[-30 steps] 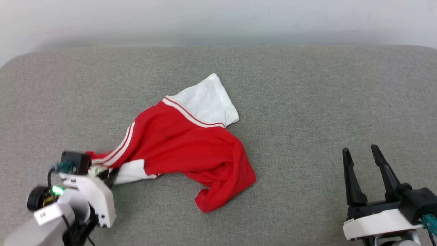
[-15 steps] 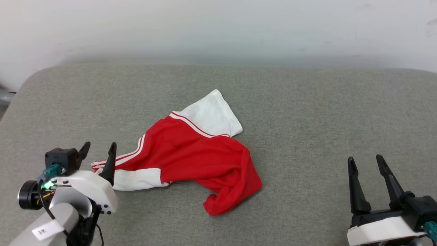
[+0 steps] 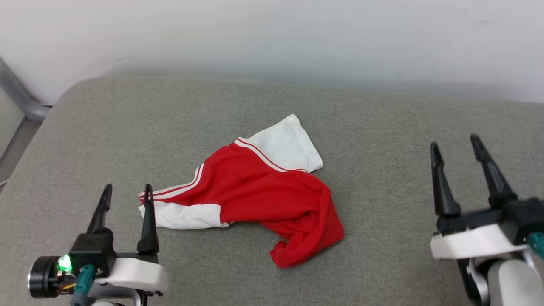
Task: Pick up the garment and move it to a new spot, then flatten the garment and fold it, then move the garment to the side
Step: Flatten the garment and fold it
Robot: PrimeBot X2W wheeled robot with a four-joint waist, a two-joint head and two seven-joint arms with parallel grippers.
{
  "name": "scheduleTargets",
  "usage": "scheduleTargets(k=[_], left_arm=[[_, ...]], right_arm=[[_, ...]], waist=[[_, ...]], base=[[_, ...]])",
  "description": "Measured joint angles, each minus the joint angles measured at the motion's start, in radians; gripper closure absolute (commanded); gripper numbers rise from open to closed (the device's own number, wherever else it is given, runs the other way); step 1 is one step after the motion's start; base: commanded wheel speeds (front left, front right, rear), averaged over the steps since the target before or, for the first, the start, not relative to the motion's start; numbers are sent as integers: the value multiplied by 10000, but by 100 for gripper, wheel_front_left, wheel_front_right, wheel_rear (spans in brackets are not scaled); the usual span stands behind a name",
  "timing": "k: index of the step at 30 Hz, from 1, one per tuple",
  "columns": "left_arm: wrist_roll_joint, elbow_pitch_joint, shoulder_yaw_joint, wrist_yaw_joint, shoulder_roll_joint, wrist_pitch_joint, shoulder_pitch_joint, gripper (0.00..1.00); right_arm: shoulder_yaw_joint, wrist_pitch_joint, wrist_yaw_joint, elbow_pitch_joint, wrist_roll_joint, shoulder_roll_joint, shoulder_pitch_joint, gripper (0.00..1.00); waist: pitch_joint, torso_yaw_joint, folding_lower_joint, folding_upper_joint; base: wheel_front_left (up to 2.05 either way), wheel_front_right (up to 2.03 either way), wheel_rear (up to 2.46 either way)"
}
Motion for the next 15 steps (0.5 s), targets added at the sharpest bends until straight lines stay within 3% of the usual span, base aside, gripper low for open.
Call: scheduleTargets(k=[8,12,15], left_arm=[[1402,-525,784,-587,-1248,0,437,0],[1827,-472,1020,-1016,-1814,0,396,0],[2067,-387,1229,-1300,-2251,0,286,0]], right_arm=[[836,-2,0,407,86,-1181,-2540,0],[1919,31,2,1423,351,-1948,-4270,0],[3108,965,2,2293,721,-2414,-5644,0]], waist=[[396,470,0,0],[769,752,1,0],[1097,991,1,0]], base=[[0,0,0],[0,0,0],[0,0,0]])
